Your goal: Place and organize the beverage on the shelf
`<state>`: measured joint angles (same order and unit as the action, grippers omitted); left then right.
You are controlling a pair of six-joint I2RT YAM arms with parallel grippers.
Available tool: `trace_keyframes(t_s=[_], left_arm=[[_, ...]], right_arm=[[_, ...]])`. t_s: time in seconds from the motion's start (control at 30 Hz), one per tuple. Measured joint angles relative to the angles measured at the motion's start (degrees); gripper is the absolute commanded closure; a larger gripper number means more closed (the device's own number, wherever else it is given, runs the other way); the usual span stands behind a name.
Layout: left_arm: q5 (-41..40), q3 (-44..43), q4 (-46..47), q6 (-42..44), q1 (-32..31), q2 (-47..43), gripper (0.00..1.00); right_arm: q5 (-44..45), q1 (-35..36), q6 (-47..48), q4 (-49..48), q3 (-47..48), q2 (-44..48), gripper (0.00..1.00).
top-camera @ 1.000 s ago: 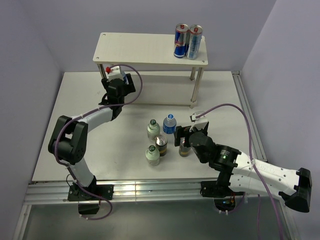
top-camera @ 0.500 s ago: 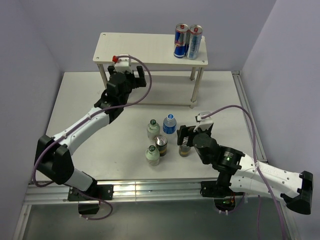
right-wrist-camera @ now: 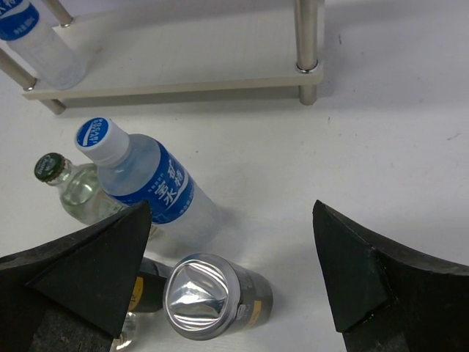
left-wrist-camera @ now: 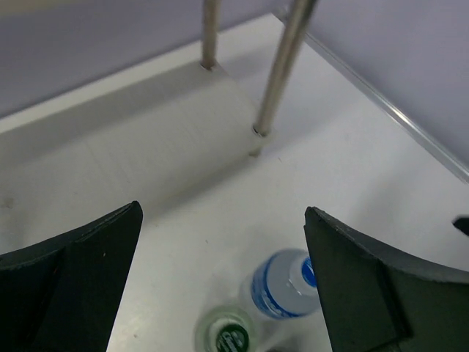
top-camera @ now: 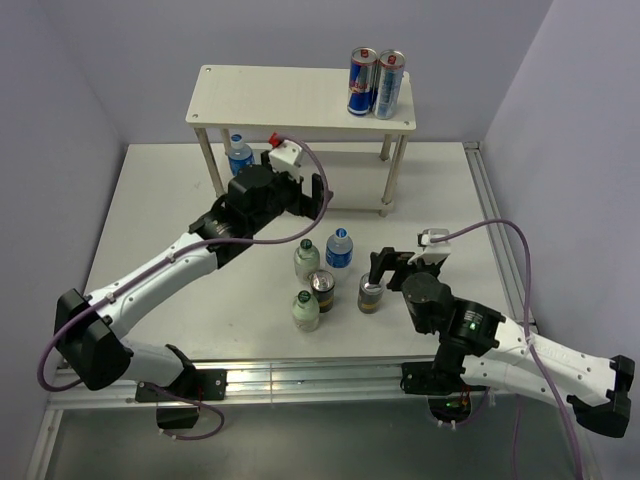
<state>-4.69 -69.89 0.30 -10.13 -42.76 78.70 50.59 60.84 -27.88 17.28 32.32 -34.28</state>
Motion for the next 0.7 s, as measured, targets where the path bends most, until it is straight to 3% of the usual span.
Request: trace_keyframes(t_s=[0.4, 0.7], left_arm=[[5.46, 2.8, -5.62, 0.22, -8.46, 2.8, 0.01], [5.27, 2.82, -5.73, -0.68, -10.25, 7.02, 0.01]], right_arm=[[1.57, 0.0, -1.27, 1.46, -0.02, -0.02, 0.03], [2.58, 0.0, -1.51, 1.57, -0.02, 0.02, 0.03]])
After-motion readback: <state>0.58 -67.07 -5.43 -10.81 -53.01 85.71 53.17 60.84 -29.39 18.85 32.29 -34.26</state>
